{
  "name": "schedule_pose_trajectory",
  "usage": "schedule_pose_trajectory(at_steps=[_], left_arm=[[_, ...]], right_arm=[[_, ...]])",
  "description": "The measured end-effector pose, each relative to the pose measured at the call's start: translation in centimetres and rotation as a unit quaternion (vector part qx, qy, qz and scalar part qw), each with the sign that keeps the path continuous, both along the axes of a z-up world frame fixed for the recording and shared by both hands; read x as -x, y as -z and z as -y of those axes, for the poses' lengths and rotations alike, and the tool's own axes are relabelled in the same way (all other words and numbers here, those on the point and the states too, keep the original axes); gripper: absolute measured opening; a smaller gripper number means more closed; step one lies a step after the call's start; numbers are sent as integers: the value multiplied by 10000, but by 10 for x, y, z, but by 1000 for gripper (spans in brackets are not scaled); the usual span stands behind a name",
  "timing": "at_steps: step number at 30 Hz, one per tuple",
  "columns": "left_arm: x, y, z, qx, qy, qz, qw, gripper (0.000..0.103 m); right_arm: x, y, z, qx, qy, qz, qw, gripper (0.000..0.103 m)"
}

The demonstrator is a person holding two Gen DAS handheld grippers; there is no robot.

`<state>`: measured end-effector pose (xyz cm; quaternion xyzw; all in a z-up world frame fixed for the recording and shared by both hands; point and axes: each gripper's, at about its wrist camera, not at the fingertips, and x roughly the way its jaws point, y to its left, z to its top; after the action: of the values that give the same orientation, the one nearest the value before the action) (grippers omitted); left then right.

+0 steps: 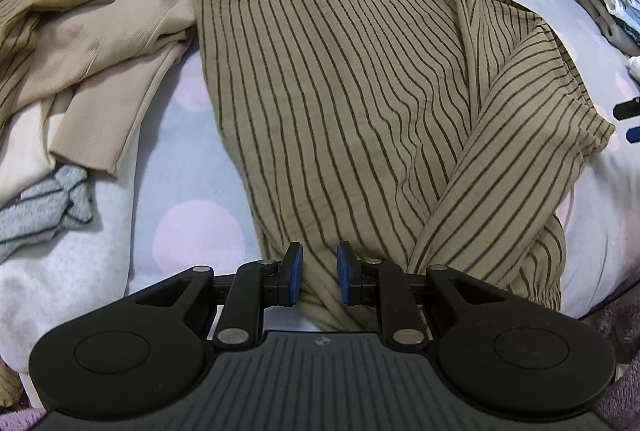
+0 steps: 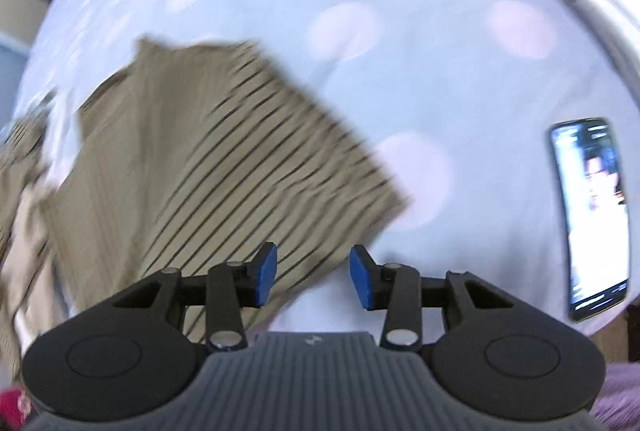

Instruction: Fold clothes

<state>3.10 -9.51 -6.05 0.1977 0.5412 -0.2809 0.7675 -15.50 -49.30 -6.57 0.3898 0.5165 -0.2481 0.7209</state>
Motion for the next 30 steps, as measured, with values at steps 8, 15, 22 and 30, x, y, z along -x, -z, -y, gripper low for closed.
schedule_pose_trajectory(at_steps=[8,15,22,30], left_arm=[[-12,8,13,-150,-97,29,9998,16],[-20,12,13,-188,-132,26,9997,16],[-28,7,11,-123,-174,93,9997,16],[-53,-15,1,79,-336,518,9981,16]], right_arm=[[-3,38,20,146,324,-269,9990,43],[-12,24,9,191,28,102,9998,5],[-49,-45,-22,491,-639,789,9936,4],[-138,-117,-97,967,-1892,1204,9697,4]])
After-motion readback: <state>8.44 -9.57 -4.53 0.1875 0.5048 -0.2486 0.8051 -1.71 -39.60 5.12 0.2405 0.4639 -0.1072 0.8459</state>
